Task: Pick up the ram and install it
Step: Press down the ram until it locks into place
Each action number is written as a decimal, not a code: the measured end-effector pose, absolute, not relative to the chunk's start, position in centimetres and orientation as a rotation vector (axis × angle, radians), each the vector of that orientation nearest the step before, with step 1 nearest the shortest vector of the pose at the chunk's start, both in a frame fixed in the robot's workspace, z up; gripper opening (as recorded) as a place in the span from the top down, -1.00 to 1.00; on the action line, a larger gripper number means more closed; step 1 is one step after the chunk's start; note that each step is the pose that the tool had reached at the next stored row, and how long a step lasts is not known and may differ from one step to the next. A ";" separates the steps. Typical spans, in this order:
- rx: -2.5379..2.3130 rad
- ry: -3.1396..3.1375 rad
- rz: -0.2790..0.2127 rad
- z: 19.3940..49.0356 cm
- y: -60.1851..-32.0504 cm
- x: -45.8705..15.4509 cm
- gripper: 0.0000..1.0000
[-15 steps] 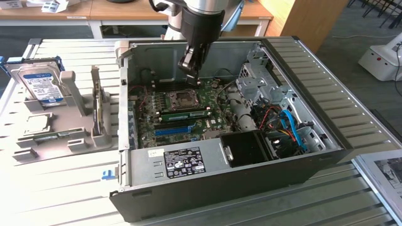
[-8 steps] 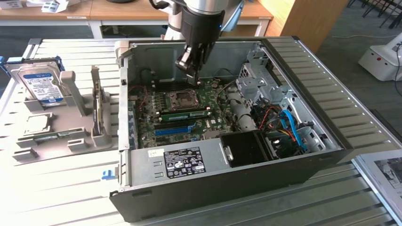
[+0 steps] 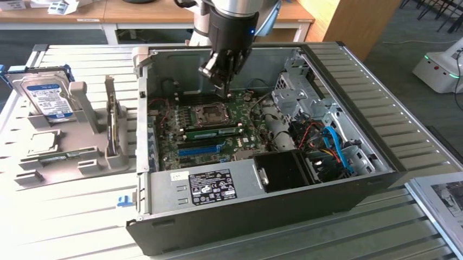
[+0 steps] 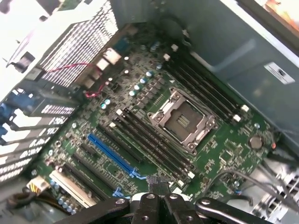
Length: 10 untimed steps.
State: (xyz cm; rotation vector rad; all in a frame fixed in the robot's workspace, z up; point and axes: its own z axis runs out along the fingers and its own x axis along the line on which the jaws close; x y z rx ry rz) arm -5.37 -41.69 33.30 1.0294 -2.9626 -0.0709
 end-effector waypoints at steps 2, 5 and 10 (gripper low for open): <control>0.978 -2.981 -0.071 33.3 -41.7 -5.4 0.80; 0.899 -3.007 -0.071 33.3 -41.7 -5.4 0.80; 0.764 -3.046 -0.071 33.3 -41.7 -5.4 0.80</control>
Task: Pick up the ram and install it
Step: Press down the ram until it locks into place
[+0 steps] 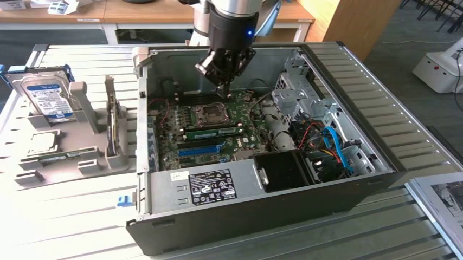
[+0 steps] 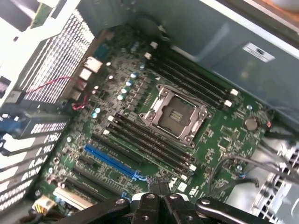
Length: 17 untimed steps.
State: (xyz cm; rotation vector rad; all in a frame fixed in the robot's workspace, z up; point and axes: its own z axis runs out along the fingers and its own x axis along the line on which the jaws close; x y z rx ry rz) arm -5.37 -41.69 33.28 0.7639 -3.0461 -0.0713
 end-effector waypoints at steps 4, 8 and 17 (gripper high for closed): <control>0.658 -3.072 -0.071 33.3 -41.7 -5.4 0.80; 0.555 -3.094 -0.071 33.3 -41.7 -5.4 0.80; 0.322 -3.130 -0.071 33.2 -41.7 -5.4 0.80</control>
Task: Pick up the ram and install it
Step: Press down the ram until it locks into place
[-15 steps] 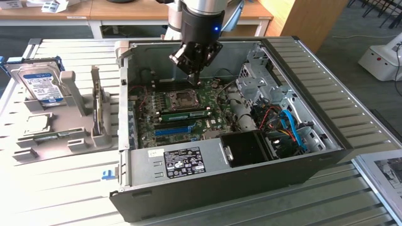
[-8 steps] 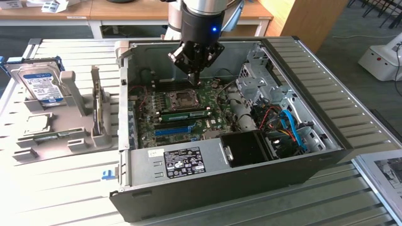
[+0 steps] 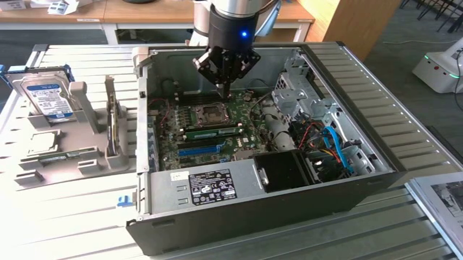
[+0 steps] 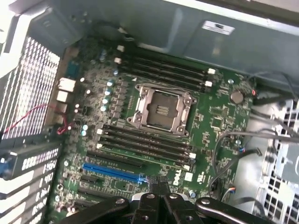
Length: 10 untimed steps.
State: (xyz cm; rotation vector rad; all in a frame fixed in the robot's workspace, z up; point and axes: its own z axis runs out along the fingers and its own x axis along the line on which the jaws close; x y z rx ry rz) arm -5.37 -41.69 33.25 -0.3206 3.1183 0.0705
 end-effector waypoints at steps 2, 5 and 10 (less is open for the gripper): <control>-0.270 3.122 0.070 33.2 -41.7 -5.4 0.80; -0.193 3.127 0.070 33.2 -41.7 -5.4 0.80; -0.075 3.130 0.070 33.2 -41.7 -5.4 0.80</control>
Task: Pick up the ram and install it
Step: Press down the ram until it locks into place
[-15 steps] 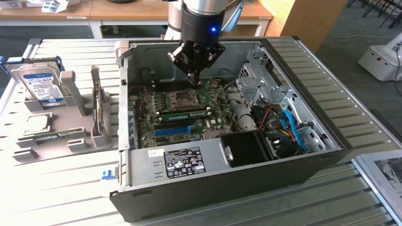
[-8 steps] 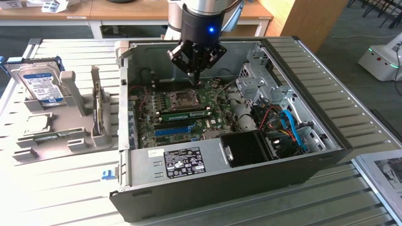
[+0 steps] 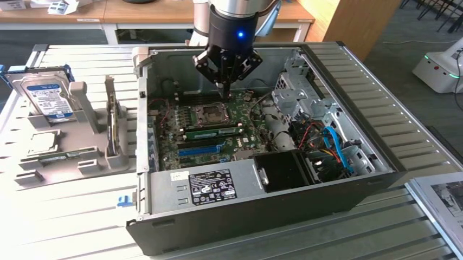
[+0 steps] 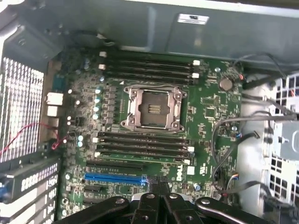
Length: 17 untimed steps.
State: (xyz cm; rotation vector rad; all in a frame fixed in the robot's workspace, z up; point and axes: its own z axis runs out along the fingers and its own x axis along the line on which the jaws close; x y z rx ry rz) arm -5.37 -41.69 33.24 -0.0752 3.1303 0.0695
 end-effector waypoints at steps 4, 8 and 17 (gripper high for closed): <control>-0.037 3.130 0.069 33.2 -41.7 -5.4 0.80; -0.037 3.131 0.069 33.2 -41.7 -5.4 0.80; -0.037 3.133 0.069 33.2 -41.7 -5.4 0.80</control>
